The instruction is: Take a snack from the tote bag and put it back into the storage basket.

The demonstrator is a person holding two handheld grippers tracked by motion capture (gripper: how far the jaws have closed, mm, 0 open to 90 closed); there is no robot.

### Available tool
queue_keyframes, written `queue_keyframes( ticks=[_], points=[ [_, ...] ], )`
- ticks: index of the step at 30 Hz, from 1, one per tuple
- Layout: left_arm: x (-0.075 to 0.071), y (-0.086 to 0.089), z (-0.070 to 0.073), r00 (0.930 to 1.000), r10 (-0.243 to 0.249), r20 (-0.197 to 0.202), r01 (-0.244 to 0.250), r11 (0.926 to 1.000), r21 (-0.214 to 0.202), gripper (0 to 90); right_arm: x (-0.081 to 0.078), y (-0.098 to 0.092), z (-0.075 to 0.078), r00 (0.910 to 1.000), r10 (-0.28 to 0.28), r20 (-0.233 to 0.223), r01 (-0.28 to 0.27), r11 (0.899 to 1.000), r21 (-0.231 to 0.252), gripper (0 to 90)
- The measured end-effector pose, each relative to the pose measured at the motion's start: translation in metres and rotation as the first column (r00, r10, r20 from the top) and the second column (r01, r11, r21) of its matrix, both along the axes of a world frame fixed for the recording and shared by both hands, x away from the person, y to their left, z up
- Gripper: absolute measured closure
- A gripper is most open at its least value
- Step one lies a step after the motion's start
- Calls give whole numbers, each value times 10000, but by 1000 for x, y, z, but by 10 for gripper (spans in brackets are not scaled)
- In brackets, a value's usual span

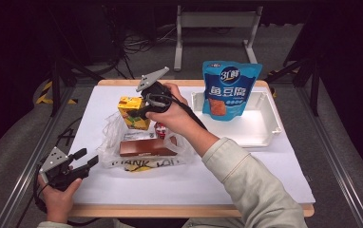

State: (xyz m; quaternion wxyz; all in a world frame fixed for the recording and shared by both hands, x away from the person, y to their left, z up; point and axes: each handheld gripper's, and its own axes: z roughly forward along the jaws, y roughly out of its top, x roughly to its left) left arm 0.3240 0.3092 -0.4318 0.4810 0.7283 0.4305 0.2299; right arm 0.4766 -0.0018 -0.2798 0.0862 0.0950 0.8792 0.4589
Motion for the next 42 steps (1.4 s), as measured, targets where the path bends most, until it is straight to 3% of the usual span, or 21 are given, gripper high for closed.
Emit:
queue_keyframes(
  ticks=[8,18,27,42],
  points=[
    [3,-1,1,10000,-11,17,11,10000,-6,419,-1,-17,7,9999,-152,-8,152,9999,-46,537],
    [9,-6,1,9999,-97,39,97,10000,-3,419,1,-54,14,9979,-651,-55,652,9978,97,537],
    [13,-8,2,9999,-149,64,149,9999,-4,419,3,-90,19,9923,-1239,-30,1239,9917,333,537],
    [13,-7,1,10000,-64,-36,63,9999,-108,419,9,-129,23,9817,-1904,81,1901,9814,245,537]
  ],
)
